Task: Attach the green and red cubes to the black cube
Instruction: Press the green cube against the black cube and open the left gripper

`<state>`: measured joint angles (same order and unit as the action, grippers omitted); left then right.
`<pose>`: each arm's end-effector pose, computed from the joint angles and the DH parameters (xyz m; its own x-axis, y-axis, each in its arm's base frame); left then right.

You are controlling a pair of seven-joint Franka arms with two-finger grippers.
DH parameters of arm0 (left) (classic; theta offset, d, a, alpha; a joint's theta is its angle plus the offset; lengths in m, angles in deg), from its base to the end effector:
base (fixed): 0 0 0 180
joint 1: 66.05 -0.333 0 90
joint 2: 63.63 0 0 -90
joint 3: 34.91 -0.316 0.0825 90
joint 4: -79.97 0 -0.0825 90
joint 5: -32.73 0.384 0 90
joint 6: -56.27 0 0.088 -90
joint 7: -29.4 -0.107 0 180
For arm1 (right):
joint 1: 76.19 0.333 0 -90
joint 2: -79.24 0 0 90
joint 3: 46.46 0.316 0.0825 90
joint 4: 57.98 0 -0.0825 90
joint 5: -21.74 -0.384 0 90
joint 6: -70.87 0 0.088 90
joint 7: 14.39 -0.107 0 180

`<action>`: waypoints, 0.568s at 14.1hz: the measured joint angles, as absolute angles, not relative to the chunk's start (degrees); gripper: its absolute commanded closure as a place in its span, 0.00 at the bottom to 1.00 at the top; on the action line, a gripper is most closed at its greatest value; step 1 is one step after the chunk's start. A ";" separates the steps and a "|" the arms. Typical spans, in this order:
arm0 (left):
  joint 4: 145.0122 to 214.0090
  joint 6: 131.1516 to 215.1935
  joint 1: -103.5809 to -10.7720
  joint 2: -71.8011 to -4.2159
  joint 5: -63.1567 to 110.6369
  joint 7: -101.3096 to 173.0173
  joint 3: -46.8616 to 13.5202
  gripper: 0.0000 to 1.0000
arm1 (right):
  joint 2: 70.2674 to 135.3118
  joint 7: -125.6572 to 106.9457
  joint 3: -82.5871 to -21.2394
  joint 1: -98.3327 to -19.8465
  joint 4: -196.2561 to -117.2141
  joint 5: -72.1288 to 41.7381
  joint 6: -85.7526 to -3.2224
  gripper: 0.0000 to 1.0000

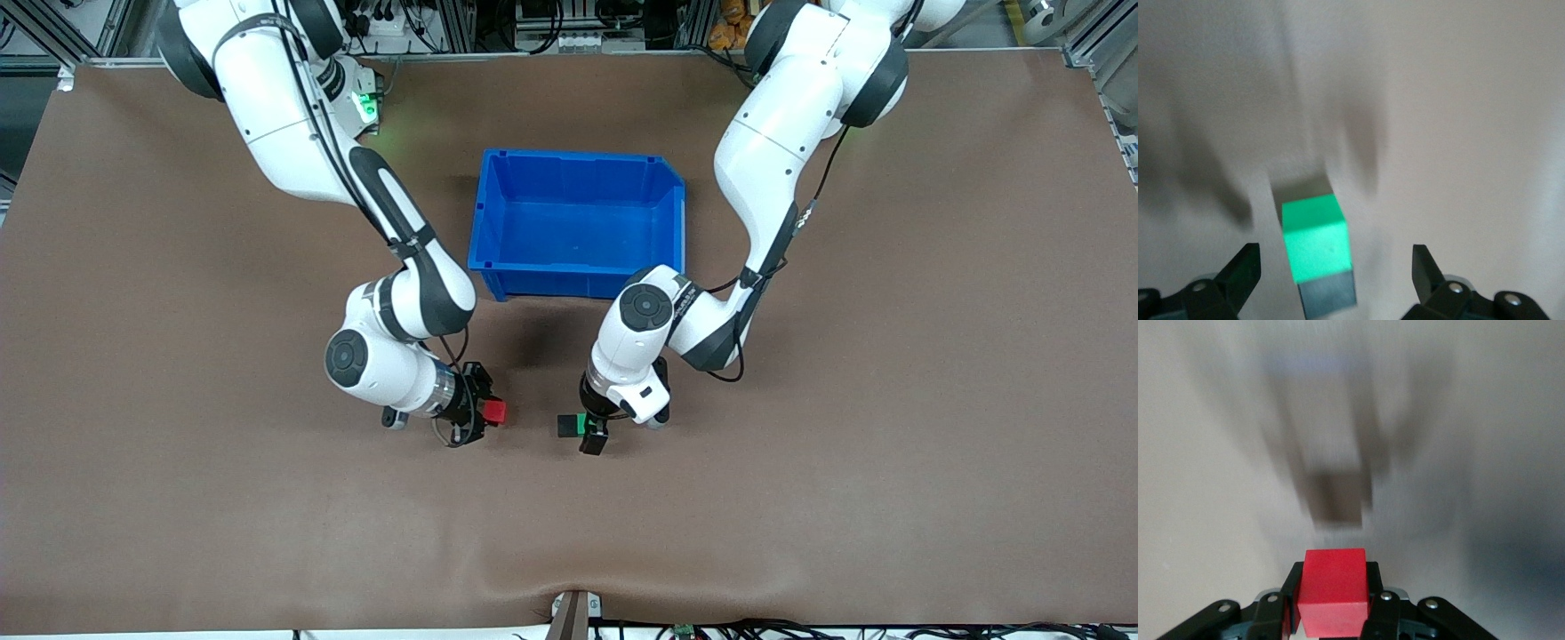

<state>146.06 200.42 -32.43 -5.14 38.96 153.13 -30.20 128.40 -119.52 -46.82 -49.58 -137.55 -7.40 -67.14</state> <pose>0.6363 -0.4758 0.2080 0.1298 0.9766 -0.1712 0.9535 -0.0756 0.2918 0.6698 0.3348 0.2105 -0.1471 -0.9107 -0.3861 -0.9879 0.1547 0.0116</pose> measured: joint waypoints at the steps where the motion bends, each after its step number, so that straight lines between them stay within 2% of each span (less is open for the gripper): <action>1: 145.70 196.64 -32.44 -6.78 39.73 153.11 -30.30 0.00 | 129.03 -121.18 -46.82 -48.90 -136.18 -7.40 -67.42 1.00; 8: 146.60 178.00 -36.48 -20.85 41.88 144.24 -30.68 0.00 | 134.15 -124.16 -46.84 -47.64 -131.13 -7.41 -73.51 1.00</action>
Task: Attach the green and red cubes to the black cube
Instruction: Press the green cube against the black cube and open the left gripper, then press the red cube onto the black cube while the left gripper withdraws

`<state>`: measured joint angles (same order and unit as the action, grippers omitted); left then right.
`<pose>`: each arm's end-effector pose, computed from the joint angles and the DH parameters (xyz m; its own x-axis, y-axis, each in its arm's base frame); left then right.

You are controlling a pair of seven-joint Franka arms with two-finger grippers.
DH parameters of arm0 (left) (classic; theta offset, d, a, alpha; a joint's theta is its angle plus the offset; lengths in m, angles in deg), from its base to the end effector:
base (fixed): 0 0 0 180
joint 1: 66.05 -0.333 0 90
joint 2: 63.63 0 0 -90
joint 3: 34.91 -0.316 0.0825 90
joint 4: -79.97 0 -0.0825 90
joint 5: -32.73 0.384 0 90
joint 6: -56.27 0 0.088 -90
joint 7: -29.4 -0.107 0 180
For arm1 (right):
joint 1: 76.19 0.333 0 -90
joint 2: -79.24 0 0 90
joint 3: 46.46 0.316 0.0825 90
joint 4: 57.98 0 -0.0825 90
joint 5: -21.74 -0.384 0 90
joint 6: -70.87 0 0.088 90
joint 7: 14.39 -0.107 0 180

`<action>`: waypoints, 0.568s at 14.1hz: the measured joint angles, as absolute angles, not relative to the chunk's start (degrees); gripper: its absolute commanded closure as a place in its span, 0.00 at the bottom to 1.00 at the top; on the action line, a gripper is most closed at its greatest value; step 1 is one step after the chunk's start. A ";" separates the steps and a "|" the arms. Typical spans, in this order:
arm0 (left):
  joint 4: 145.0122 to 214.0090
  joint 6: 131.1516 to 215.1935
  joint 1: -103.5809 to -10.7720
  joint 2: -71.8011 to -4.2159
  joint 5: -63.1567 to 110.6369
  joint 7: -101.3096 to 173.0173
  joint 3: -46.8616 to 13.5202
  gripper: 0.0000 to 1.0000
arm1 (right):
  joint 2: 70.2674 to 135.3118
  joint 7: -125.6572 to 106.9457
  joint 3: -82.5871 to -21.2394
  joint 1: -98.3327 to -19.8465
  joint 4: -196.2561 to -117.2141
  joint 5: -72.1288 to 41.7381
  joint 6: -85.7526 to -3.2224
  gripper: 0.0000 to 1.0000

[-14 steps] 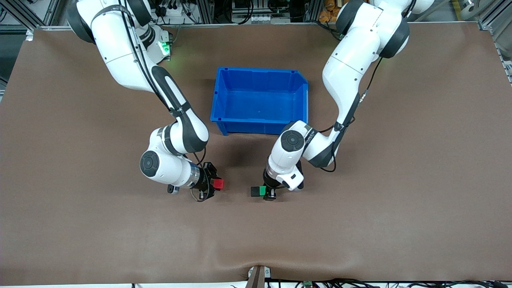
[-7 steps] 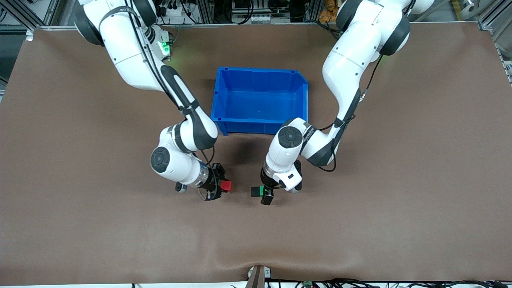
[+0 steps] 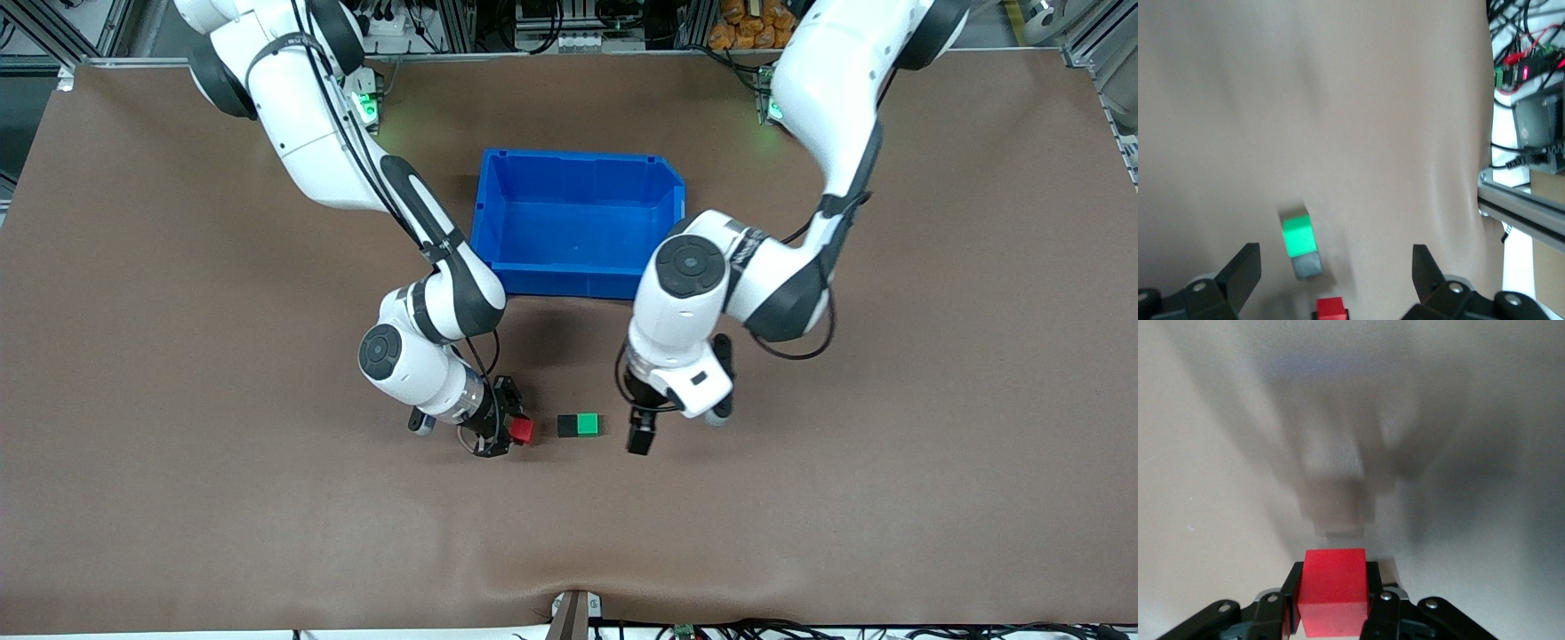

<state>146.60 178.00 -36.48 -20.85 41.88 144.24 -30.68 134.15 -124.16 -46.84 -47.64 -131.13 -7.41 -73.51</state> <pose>0.6562 -0.4100 0.3745 0.1990 0.9800 0.0019 0.9525 -0.1939 0.2348 0.6829 0.3622 0.1965 -0.1880 -0.8855 -0.4248 -0.9699 0.2357 -0.0621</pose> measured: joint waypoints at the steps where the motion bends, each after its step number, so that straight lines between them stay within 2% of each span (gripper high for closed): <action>1: 148.42 176.80 -37.17 -22.45 41.89 140.57 -30.68 0.00 | 134.94 -124.17 -46.83 -47.53 -130.44 -7.41 -73.63 1.00; 8: 165.50 176.33 -45.40 -37.81 41.92 114.14 -30.76 0.00 | 136.80 -126.15 -46.83 -45.13 -128.02 -7.41 -73.79 1.00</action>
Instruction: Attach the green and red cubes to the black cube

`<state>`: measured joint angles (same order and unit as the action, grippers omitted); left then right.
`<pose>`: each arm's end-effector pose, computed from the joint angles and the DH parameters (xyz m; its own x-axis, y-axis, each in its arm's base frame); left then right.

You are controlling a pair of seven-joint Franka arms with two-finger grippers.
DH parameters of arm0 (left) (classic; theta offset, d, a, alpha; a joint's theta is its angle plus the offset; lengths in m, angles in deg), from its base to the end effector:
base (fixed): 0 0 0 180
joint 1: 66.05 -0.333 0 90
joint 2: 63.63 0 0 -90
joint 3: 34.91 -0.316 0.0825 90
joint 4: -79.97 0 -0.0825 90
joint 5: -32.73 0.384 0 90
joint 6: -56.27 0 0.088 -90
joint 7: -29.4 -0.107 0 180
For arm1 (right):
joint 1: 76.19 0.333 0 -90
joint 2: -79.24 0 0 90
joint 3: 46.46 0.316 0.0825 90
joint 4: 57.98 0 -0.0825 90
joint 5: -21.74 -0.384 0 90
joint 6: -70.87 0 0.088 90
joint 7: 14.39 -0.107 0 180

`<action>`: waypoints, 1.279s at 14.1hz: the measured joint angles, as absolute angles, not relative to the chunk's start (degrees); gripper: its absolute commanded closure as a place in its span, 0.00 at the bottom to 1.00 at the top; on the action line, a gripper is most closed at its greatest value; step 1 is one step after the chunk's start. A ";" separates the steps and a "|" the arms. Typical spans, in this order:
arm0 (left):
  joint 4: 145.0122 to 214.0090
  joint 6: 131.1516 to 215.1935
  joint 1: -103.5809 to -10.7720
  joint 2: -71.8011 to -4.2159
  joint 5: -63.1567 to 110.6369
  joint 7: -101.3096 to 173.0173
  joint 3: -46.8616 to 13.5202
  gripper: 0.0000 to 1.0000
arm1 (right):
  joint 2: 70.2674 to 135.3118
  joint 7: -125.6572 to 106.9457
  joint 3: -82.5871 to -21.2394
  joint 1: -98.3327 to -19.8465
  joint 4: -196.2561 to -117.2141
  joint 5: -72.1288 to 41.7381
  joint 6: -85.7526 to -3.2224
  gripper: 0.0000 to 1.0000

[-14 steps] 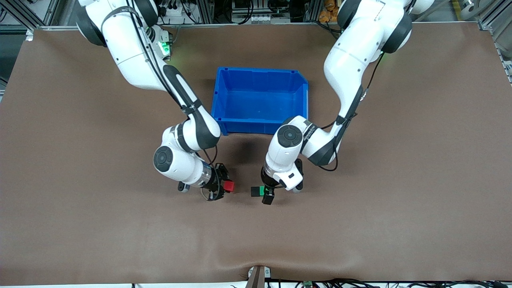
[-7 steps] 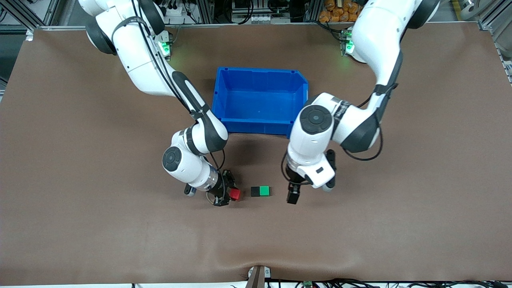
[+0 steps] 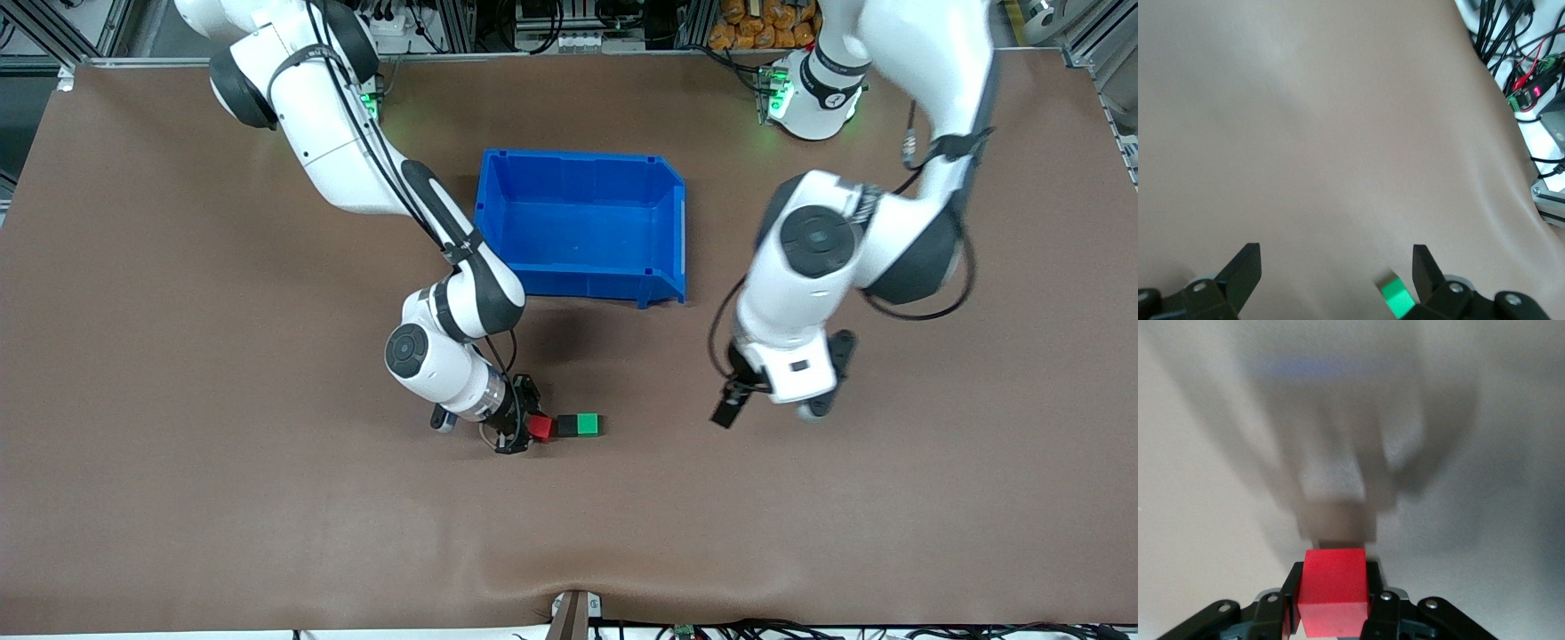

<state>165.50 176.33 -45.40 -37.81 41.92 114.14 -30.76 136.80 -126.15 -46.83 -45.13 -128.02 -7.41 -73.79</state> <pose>0.6446 -0.2805 0.4271 0.5397 0.8317 0.1308 0.8209 -0.5543 0.1375 0.6727 0.3954 0.1865 -0.1794 -0.8833 -0.4332 -0.9726 0.2255 -0.0572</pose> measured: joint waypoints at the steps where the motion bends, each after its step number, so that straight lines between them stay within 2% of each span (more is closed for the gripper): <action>1: 167.16 176.33 -46.91 -39.83 41.92 112.16 -30.73 0.00 | 136.86 -126.41 -46.83 -44.85 -128.02 -7.41 -73.79 1.00; 2: 168.38 176.33 -48.35 -41.66 41.92 110.49 -30.65 0.00 | 136.94 -126.61 -46.83 -44.64 -128.02 -7.41 -73.79 1.00; 3: 169.30 176.33 -49.58 -43.20 41.92 108.61 -30.55 0.00 | 137.03 -126.68 -46.83 -44.53 -128.03 -7.41 -73.79 0.88; 4: 170.23 176.33 -50.50 -44.55 41.92 106.52 -30.46 0.00 | 137.13 -126.70 -46.83 -44.49 -128.03 -7.41 -73.79 0.66; 6: 172.30 176.32 -51.72 -46.54 41.92 103.13 -30.35 0.00 | 137.35 -126.71 -46.83 -44.49 -128.03 -7.41 -73.79 0.11; 7: 173.09 176.33 -52.31 -47.21 41.91 101.07 -30.33 0.00 | 137.48 -126.72 -46.83 -44.48 -128.03 -7.41 -73.79 0.00; 11: 176.30 176.33 -55.71 -50.01 40.42 88.99 -30.25 0.00 | 137.65 -126.59 -47.20 -44.48 -127.91 -7.03 -73.80 0.00; 15: 179.21 174.59 -60.58 -53.93 36.90 73.39 -30.25 0.00 | 135.57 -126.44 -48.42 -45.34 -126.06 -0.25 -73.59 0.00; 18: 179.59 169.86 -62.86 -55.74 36.45 61.41 -30.24 0.00 | 130.67 -124.07 -49.02 -47.96 -126.03 4.28 -61.89 0.00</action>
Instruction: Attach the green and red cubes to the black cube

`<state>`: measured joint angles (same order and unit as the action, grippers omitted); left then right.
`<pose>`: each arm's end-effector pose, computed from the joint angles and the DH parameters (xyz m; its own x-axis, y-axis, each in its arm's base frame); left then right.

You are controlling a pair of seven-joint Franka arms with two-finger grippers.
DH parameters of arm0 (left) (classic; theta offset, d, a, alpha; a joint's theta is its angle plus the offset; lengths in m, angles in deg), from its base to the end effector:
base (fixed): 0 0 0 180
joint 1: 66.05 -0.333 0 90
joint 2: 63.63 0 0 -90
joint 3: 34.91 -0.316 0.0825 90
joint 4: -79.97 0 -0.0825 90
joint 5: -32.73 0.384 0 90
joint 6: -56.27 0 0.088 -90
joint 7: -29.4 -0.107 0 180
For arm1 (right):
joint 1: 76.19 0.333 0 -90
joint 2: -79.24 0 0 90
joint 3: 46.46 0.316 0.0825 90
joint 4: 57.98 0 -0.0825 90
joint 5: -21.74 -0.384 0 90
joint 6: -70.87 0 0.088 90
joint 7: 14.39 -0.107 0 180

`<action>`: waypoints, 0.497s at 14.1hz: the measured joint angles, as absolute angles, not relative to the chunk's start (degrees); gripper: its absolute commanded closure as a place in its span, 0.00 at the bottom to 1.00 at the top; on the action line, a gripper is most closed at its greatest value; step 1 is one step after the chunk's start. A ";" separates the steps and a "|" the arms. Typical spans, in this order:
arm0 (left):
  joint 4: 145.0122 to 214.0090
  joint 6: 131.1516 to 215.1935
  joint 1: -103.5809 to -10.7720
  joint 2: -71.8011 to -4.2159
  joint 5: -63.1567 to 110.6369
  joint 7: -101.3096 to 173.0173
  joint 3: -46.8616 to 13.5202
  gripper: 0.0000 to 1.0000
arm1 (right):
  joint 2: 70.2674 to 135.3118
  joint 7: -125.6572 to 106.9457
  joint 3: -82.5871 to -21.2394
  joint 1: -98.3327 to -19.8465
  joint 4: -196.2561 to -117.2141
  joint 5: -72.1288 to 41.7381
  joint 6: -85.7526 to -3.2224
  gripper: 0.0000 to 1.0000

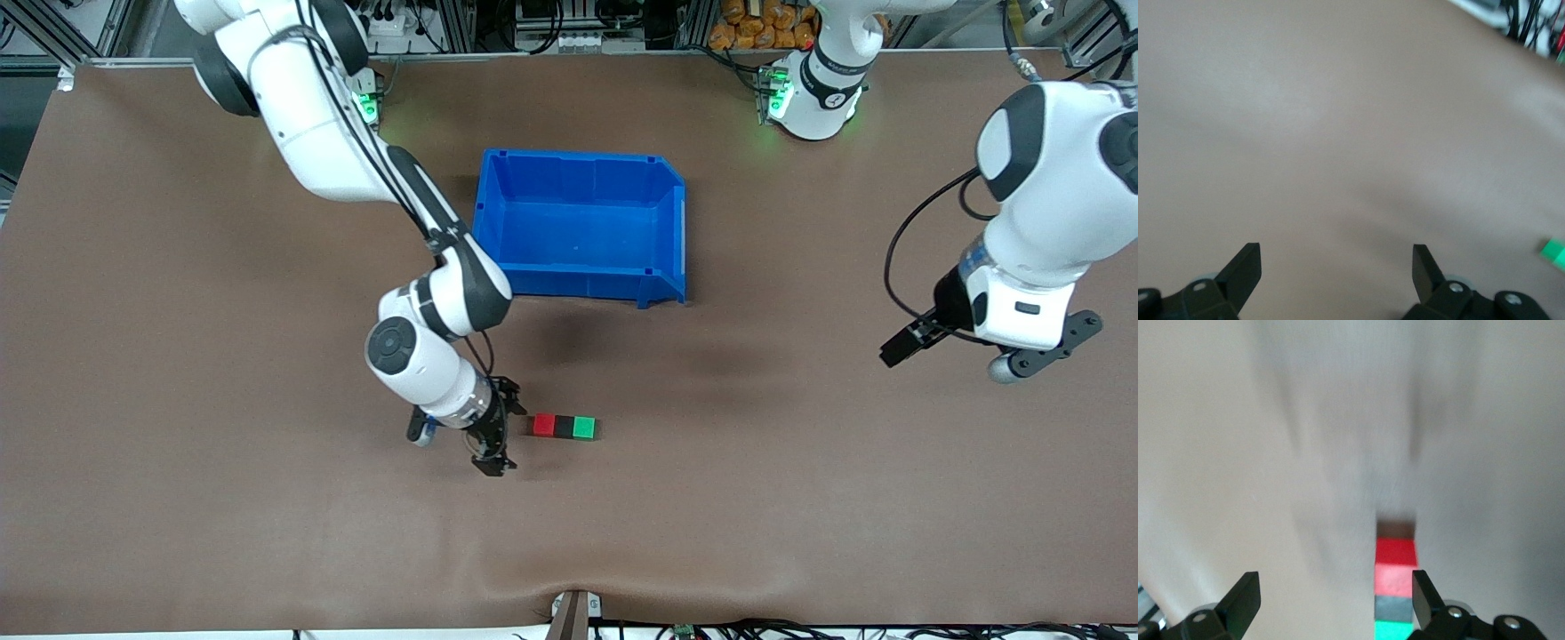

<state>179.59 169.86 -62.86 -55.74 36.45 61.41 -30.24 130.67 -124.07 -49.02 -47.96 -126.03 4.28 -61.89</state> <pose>0.6100 -0.0777 0.5011 0.9145 0.3875 0.1166 0.3887 -0.9213 0.0131 0.6994 0.3544 0.2654 -0.0359 -0.9578 -0.2852 -0.9900 0.0731 -0.1210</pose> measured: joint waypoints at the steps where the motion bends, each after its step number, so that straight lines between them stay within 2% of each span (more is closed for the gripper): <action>1: 179.55 168.07 -63.17 -56.12 36.39 57.27 -30.24 0.00 | 129.04 -120.49 -49.04 -49.36 -126.02 5.15 -57.08 0.00; 4: 177.90 161.28 -63.32 -56.70 36.37 46.21 -30.23 0.00 | 124.58 -109.32 -50.11 -52.54 -125.91 7.58 -42.85 0.00; 7: 174.18 153.18 -63.44 -57.02 36.37 38.85 -30.23 0.00 | 118.13 -94.61 -52.16 -54.20 -125.21 12.83 -34.59 0.00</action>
<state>174.18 153.18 -63.44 -57.02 36.37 38.85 -30.23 118.13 -94.61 -52.16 -54.20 -125.21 12.83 -34.59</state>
